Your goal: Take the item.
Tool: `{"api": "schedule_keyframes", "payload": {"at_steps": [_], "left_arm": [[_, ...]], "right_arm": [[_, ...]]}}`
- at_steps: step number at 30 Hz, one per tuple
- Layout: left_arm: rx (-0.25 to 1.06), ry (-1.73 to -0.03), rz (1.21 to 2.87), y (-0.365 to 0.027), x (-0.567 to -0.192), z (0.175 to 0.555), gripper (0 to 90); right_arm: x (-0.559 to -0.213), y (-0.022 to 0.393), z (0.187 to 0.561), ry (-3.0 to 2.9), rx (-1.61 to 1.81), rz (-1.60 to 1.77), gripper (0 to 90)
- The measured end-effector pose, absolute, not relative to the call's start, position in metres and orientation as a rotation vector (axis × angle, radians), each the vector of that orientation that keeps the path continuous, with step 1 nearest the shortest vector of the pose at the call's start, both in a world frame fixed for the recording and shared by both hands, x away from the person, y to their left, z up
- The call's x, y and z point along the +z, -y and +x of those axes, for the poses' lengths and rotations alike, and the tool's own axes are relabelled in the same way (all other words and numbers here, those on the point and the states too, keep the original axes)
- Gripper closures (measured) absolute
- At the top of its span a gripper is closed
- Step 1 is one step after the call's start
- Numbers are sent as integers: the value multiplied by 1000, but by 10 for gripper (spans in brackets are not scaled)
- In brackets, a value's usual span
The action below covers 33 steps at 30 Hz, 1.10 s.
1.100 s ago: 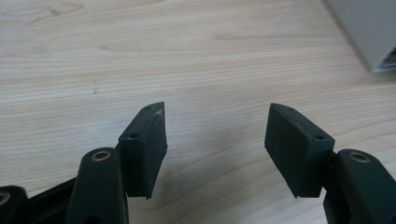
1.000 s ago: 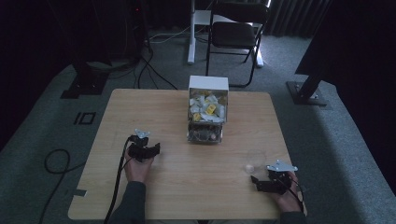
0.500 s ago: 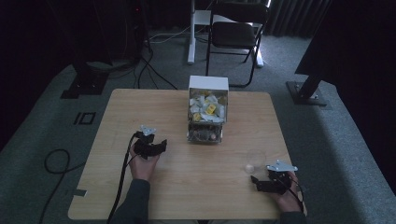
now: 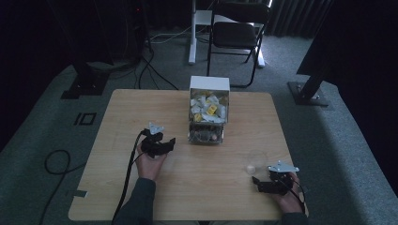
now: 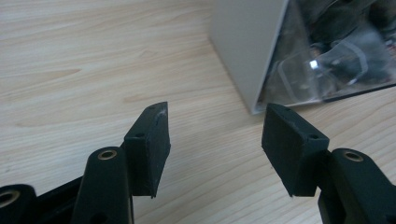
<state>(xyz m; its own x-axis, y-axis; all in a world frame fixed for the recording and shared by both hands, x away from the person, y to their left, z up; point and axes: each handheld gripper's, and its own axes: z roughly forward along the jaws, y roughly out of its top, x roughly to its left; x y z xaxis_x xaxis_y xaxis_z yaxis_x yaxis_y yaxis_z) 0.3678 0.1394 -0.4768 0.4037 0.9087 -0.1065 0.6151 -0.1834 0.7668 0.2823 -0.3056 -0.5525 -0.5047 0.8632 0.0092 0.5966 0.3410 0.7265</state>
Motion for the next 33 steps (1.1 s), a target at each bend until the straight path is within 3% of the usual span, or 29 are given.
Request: {"api": "schedule_keyframes", "payload": {"at_steps": [33], "left_arm": [[430,-1092,1962,-88,-466,360,436]], "right_arm": [[-552,306,282,-2232,969,1284,128]]}}
